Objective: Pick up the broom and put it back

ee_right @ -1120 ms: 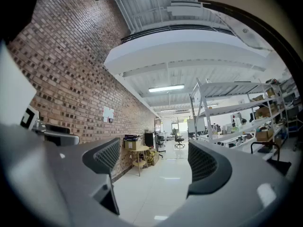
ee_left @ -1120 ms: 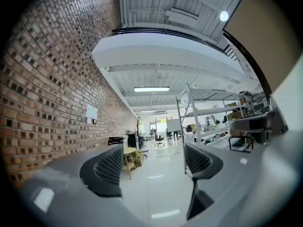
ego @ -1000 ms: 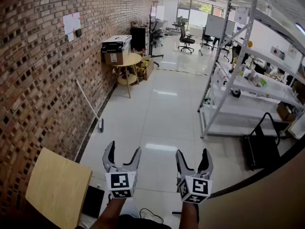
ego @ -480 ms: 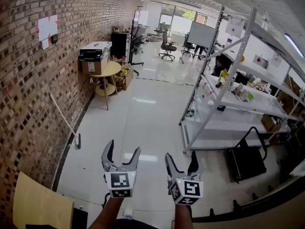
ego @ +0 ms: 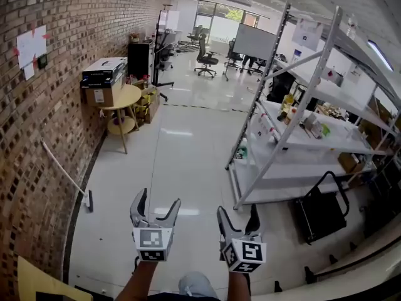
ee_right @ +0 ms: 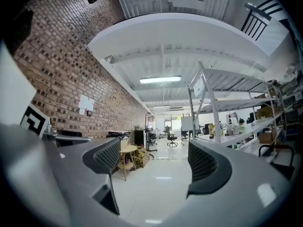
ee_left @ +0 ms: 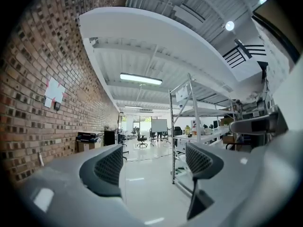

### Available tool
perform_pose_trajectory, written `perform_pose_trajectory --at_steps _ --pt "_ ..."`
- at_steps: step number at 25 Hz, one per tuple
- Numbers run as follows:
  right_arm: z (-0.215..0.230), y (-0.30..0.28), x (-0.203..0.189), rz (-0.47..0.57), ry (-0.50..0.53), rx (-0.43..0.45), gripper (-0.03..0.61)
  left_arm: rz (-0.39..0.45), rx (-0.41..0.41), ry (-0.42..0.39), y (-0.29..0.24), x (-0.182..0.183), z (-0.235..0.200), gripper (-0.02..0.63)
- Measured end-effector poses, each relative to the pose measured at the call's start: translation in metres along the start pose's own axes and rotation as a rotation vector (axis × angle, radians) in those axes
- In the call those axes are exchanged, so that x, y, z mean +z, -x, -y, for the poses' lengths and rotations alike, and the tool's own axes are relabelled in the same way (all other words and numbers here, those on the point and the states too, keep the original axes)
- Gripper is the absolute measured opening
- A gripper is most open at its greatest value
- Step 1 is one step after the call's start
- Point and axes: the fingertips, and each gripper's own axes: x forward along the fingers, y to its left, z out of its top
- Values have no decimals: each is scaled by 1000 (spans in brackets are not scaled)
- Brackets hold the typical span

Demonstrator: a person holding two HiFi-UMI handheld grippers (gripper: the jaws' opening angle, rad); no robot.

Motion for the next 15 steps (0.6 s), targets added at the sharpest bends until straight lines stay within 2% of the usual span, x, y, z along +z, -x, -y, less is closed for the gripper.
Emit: perform_pose_trajectory --at_steps 6,12,15 --pt "39 -97 -14 3 -11 57 449 74 59 -1 -105 15 1 414" --pt "84 -196 14 44 9 113 449 83 67 -39 -210 45 8 405" --pt "100 -235 22 70 10 152 449 60 65 -37 -248 47 7 405"
